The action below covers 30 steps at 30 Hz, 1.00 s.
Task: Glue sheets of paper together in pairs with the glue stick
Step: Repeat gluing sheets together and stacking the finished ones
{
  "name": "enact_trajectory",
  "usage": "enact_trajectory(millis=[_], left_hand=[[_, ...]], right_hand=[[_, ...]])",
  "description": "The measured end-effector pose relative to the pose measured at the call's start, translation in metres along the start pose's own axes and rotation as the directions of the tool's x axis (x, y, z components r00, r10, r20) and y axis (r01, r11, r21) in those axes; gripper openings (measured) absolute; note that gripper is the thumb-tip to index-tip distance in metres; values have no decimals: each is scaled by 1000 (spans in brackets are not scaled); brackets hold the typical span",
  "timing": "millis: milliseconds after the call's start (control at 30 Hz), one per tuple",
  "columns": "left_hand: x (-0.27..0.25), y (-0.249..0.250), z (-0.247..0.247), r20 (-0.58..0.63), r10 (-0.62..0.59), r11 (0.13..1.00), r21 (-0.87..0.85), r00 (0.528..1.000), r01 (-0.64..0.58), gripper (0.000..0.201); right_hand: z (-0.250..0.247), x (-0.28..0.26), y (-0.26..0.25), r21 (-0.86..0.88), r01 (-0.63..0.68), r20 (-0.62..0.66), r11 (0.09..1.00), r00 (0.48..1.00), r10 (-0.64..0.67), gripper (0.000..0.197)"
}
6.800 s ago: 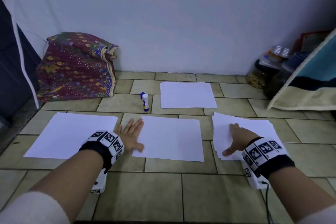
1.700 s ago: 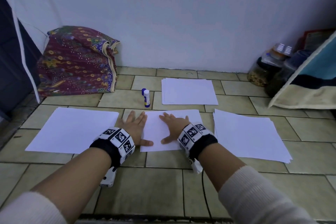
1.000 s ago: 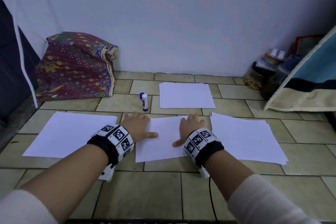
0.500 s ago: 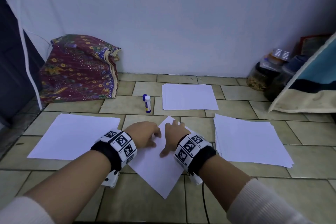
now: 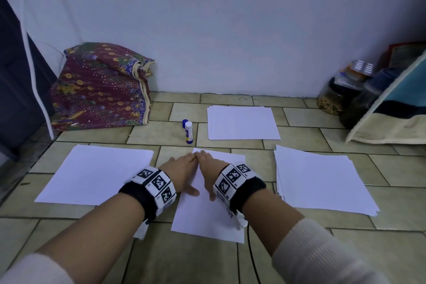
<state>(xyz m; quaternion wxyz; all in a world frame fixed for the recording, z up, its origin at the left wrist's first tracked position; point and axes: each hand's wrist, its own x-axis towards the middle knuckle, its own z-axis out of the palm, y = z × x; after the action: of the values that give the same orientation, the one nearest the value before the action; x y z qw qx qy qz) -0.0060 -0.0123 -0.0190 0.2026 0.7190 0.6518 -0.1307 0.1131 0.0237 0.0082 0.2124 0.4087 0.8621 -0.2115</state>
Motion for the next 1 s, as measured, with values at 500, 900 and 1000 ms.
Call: enact_trajectory(millis=[500, 900, 1000], left_hand=[[-5, 3, -2, 101, -49, 994, 107, 994, 38, 104], [-14, 9, -9, -79, 12, 987, 162, 997, 1, 66], [-19, 10, -9, -85, -51, 979, 195, 995, 67, 63]], right_hand=[[3, -12, 59, 22, -282, -85, 959, 955, 283, 96], [28, -10, 12, -119, -185, -239, 976, 959, 152, 52], [29, -9, 5, -233, -248, -234, 940, 953, 194, 46]])
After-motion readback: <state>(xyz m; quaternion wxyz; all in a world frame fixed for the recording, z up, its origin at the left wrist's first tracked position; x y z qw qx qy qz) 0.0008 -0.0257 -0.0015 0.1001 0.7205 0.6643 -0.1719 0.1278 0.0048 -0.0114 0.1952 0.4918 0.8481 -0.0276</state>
